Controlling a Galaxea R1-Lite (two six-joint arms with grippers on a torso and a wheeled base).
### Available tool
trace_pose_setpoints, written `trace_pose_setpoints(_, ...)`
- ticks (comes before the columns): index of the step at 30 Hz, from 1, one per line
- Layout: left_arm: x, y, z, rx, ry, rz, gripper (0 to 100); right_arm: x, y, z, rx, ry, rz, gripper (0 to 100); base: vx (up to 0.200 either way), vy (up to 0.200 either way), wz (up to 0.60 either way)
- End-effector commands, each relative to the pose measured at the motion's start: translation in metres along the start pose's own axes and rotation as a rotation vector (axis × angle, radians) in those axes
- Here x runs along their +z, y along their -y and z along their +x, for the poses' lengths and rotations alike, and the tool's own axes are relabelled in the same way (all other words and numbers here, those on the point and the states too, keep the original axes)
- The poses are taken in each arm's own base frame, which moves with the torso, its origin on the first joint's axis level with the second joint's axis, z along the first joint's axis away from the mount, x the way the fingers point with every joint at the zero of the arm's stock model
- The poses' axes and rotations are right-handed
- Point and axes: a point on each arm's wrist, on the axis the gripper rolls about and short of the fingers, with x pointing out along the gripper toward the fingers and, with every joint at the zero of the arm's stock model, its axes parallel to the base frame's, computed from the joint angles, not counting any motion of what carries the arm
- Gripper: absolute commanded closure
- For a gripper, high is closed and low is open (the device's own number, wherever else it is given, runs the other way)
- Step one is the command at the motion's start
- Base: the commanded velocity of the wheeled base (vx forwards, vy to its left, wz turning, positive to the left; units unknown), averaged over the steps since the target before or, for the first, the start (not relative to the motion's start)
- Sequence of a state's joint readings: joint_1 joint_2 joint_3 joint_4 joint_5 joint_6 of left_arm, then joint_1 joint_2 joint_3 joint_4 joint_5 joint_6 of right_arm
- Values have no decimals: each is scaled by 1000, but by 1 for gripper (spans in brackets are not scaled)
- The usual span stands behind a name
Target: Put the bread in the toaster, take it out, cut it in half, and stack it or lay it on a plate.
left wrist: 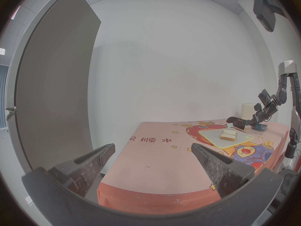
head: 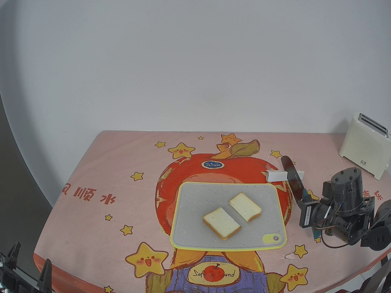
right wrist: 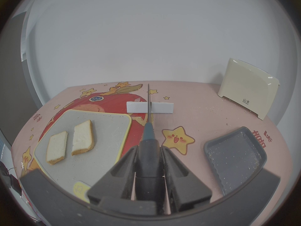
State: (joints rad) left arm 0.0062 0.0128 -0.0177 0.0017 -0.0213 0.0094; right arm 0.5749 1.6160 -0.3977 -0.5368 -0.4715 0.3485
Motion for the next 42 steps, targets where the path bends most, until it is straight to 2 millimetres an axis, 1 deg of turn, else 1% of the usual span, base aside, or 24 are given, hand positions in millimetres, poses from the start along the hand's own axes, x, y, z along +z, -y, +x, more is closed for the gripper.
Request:
trace_pose_setpoints(1, -5, 0, 0, 0, -3, 0, 0, -1, -1, 2, -4, -8, -5, 100, 0, 0, 0)
trace_pose_setpoints(27, -5, 0, 0, 0, -5, 0, 0, -2, -2, 1, -6, -6, 14, 100, 0, 0, 0)
trace_pose_setpoints(28, -5, 0, 0, 1, -3, 0, 0, -2, -2, 1, -6, -6, 14, 0, 0, 0, 0)
trace_pose_setpoints(42, -5, 0, 0, 0, -3, 0, 0, 0, -2, 0, -6, 4, 18, 0, 0, 0, 0)
